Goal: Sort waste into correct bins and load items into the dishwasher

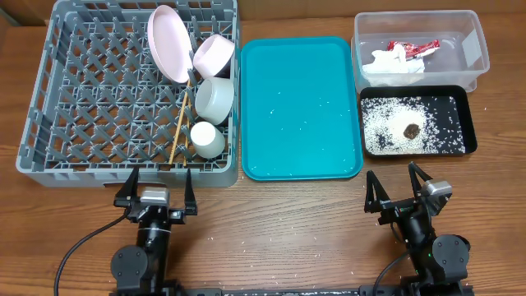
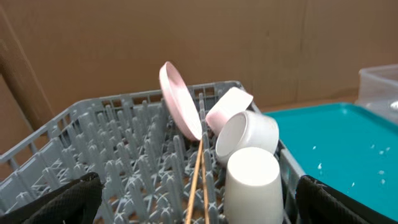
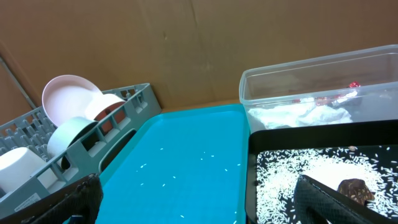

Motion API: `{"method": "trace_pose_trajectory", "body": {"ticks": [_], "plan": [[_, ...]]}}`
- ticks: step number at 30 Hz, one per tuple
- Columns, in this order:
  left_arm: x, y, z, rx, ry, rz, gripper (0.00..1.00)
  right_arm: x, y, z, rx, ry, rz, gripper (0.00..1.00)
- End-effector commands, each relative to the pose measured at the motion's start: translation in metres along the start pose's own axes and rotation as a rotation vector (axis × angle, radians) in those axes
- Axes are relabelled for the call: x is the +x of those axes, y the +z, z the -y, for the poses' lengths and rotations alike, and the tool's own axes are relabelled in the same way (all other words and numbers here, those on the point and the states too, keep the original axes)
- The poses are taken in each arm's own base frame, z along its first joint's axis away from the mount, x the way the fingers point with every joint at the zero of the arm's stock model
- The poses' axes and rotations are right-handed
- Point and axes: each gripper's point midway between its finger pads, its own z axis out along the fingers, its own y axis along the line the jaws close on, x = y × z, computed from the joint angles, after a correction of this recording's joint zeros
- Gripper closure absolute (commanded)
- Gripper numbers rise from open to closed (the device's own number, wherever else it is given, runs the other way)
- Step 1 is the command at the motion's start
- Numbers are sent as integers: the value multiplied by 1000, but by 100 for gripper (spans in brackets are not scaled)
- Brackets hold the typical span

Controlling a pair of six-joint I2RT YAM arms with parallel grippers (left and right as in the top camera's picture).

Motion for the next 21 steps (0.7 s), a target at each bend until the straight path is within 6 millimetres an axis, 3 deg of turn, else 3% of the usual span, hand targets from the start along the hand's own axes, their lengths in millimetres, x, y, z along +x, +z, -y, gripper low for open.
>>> {"method": "trace_pose_trajectory", "body": {"ticks": [1, 5, 21], "plan": [[9, 1, 2, 9, 53, -8, 0, 2, 0, 2, 7, -1, 5, 0], [41, 3, 5, 22, 37, -81, 0, 2, 0, 2, 7, -1, 5, 0], [41, 4, 5, 22, 37, -80, 0, 2, 0, 2, 7, -1, 5, 0]]}}
